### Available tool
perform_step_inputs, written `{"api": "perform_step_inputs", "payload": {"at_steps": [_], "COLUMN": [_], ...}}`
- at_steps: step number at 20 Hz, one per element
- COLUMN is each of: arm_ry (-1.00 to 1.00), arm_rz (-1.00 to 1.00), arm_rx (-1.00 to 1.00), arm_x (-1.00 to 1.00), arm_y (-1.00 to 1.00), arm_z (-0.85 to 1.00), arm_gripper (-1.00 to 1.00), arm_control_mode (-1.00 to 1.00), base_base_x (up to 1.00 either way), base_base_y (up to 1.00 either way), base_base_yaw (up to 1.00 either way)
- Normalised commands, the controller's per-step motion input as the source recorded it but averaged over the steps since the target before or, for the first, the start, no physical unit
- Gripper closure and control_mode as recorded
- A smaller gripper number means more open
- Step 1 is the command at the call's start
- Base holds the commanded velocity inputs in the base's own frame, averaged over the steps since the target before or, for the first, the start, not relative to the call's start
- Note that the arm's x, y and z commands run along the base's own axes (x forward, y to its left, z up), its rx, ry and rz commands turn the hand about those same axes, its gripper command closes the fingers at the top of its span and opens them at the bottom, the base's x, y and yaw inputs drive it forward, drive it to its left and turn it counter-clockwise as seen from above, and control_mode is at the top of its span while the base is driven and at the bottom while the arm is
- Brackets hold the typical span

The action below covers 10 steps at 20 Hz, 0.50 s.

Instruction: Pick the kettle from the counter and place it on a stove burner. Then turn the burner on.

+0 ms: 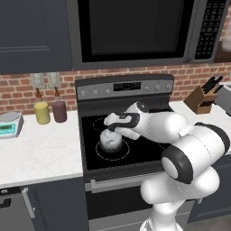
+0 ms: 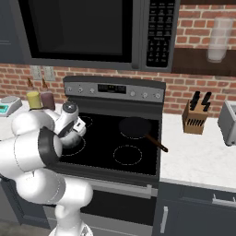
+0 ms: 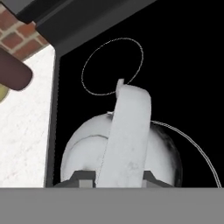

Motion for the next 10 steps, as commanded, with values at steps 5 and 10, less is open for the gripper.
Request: {"api": "perform_step_inputs", "payload": {"at_steps": [5, 10], "arm_ry": [0.00, 0.00], "arm_rz": [0.00, 0.00], "arm_rx": [0.00, 0.00], "arm_x": [0.00, 0.00], "arm_y": [-0.01, 0.00], "arm_z": [0.00, 0.00], "arm_gripper": [1.00, -1.00], "arm_control_mode": [-1.00, -1.00], "base_base_x": [0.00, 0.00], "base_base_y": [0.00, 0.00], "base_base_yaw": [0.00, 0.00]}}
